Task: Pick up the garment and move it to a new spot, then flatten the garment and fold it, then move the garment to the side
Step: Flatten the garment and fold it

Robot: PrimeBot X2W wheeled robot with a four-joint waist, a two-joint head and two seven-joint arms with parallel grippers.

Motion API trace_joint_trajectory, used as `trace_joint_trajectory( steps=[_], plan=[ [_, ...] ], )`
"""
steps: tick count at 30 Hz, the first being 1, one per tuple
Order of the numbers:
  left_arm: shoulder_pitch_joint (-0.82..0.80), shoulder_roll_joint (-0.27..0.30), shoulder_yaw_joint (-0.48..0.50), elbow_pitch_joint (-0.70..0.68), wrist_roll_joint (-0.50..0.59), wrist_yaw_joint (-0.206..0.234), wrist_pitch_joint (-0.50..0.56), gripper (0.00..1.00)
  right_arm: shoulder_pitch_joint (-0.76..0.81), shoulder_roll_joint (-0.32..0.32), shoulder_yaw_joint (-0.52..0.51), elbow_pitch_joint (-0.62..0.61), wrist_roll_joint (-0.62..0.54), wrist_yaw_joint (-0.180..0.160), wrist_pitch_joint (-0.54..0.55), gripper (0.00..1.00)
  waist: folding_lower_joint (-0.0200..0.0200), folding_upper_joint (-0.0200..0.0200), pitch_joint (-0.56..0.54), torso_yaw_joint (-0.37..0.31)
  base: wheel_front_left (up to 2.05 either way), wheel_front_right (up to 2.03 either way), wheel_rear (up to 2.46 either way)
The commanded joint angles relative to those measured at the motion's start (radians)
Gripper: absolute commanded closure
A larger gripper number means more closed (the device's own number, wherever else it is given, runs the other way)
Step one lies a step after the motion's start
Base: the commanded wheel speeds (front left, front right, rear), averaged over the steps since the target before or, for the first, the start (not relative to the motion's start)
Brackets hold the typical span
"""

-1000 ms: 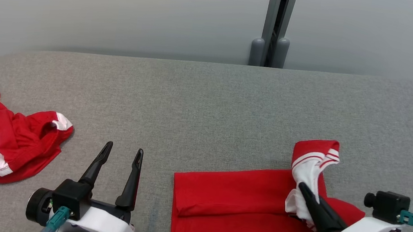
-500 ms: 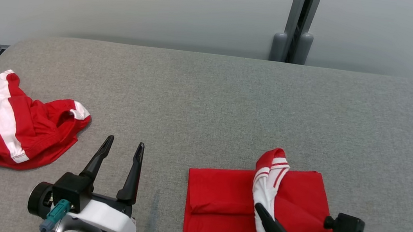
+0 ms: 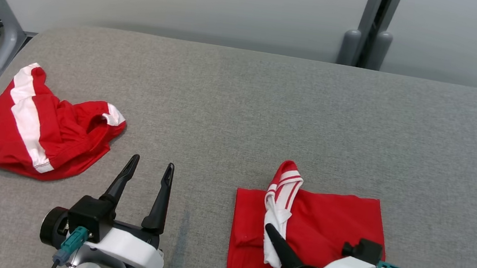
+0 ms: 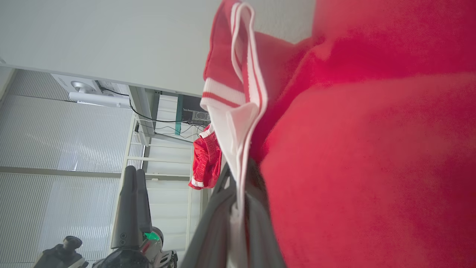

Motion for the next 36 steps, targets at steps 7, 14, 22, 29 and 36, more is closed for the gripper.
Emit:
trace_joint_trajectory(
  steps=[7,14,22,29,36],
  plan=[
    [-0.022,0.003,-0.007,0.007,-0.014,0.005,-0.003,0.0,-0.094,-0.004,0.143,0.124,0.142,0.002,-0.061,1.0,0.0,-0.0001,0.019,0.038,0.0,0.0,0.0],
    [-0.022,0.003,0.0,0.012,-0.015,0.009,-0.003,0.0,-0.172,-0.013,0.28,0.231,0.254,0.001,-0.099,0.0,0.0,-0.0001,0.018,0.037,0.0,0.0,0.0],
    [-0.013,0.003,0.004,0.008,-0.016,0.015,-0.003,0.0,-0.269,-0.009,0.361,0.248,0.348,0.001,-0.151,0.0,0.0,-0.0001,0.0,0.011,0.0,0.0,0.0],
    [0.004,0.003,0.021,0.006,-0.004,0.012,-0.003,0.0,-0.351,-0.093,0.397,0.201,0.41,0.001,-0.161,0.0,0.0,-0.0001,-0.027,-0.021,0.0,0.0,0.0],
    [0.022,0.003,0.028,0.004,0.002,0.012,-0.003,0.0,-0.443,-0.256,0.486,0.141,0.498,0.001,-0.19,0.0,0.0,-0.0001,-0.057,-0.054,0.0,0.0,0.0]
  ],
)
